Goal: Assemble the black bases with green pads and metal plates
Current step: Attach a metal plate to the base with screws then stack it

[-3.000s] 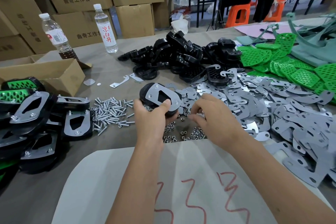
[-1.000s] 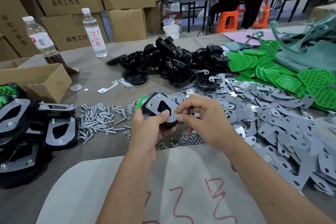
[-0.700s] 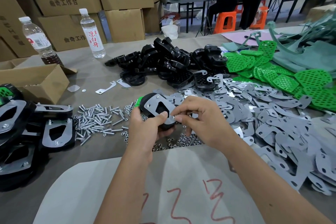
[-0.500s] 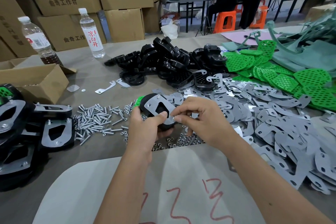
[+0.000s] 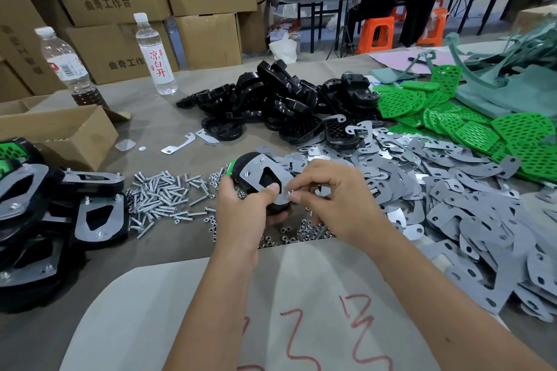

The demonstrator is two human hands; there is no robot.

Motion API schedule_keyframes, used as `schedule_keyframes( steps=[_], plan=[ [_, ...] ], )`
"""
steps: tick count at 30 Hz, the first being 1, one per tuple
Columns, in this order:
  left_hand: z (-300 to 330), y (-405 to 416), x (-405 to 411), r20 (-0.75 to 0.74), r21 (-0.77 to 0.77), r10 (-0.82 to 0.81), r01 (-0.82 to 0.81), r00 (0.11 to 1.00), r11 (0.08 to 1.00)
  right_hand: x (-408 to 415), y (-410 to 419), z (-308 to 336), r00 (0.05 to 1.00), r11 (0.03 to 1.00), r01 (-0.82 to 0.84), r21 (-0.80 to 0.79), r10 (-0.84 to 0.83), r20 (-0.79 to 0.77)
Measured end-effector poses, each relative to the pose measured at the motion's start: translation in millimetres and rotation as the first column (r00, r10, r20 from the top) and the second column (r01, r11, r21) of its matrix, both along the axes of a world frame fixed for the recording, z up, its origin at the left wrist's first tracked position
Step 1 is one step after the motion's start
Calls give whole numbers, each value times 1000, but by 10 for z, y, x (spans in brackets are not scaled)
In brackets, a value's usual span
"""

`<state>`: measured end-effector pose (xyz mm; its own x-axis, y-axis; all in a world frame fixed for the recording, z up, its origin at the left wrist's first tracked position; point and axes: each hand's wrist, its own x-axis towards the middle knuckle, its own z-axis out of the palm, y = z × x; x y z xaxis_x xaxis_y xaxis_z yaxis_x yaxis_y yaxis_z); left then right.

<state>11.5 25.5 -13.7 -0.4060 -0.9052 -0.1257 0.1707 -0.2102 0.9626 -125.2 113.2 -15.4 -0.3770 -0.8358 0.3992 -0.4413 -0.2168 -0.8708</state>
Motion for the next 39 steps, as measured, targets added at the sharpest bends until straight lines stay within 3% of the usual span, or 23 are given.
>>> schedule_keyframes(
  steps=[4,10,16,19,26,31,36,39],
  plan=[
    [-6,1,0,26,-8,-6,6,1000,1000,-30,30,10,999,999,-24,38,23,43],
    [-12,24,-9,56,-36,-8,10,998,999,23,34,7,996,996,86,33,-86,0],
    [-4,-4,2,-25,23,9,-9,1000,1000,58,14,5,999,999,39,26,-39,-1],
    [-2,-11,2,-42,58,20,-17,999,998,79,14,19,997,1000,5,18,-6,75],
    [-8,18,-45,-131,152,45,-25,990,988,42,53,54,984,991,128,-23,-124,124],
    [-9,-2,-51,-99,161,72,-55,992,985,129,38,53,993,1000,-4,19,2,115],
    [23,16,-43,-151,234,88,-51,985,971,55,82,54,981,988,140,-59,-130,147],
    [29,12,-50,-146,217,94,-61,985,974,76,84,57,982,990,123,-68,-112,150]
  ],
)
